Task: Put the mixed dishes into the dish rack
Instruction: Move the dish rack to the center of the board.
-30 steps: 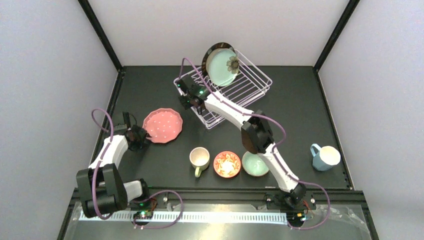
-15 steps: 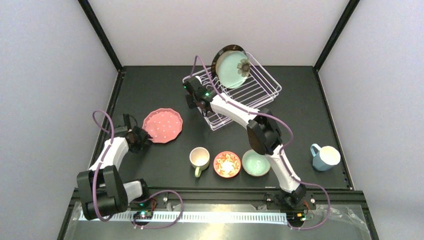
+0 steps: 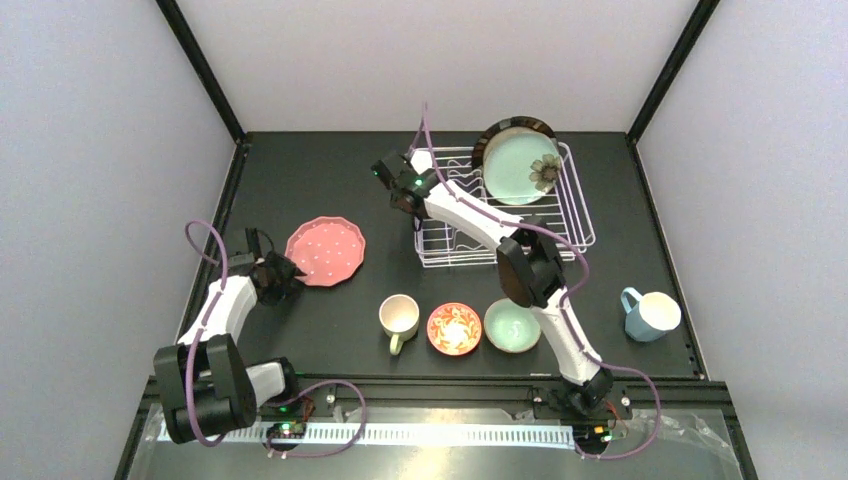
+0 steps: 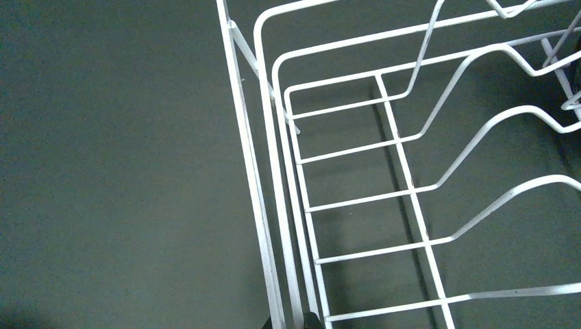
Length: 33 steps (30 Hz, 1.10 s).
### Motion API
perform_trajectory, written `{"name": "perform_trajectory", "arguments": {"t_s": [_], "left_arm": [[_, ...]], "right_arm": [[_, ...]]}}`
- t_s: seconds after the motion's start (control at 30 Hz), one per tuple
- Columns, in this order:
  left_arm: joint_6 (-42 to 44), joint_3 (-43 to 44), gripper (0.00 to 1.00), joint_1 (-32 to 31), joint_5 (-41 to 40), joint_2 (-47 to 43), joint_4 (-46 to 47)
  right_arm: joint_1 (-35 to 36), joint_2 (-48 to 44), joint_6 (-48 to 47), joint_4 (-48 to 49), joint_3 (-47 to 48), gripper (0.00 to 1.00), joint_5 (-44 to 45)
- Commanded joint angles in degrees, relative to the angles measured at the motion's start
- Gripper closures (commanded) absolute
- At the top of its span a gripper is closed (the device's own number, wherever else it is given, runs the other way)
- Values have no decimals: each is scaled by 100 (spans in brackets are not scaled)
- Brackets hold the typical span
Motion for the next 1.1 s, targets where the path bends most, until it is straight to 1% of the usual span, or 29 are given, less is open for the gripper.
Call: {"name": "perform_trajectory", "arguments": {"t_s": [0.0,0.07,0.17,0.2,0.27,0.3,0.33,0.37,0.4,0.5,0.67,0.83,1.07], "left_arm": [[79,-28,16,36,78,10,90],[84,-25,16,37,61,65,90],[88,-37,16,39,43,102,101],[93,-36,16,43,29,113,105],[95,-41,16,39,-1,134,103],[89,-53,16,35,-10,145,112],[74,-62,16,39,-10,150,122],[59,-76,16,39,-12,162,137],[41,-88,16,32,-12,168,151],[18,-117,16,38,-22,156,153],[-14,-204,16,36,-71,29,100],[-65,-283,16,38,-86,-57,90],[-130,-327,16,35,-161,-94,116]], "right_arm": [[-310,216,1259,-358,-28,100,302],[-377,212,1108,-210,-111,100,262],[-394,294,727,-97,45,100,275],[-389,330,618,-111,150,97,296],[-386,377,472,-211,317,85,389],[-386,367,384,-210,341,75,432],[-384,344,320,-213,336,60,464],[-385,320,271,-204,319,47,495],[-386,284,218,-174,298,42,503],[-386,177,87,-100,235,35,514],[-373,-58,-242,67,222,32,552],[-288,-379,-654,198,240,30,754],[-2,-562,-1544,475,435,30,805]]}}
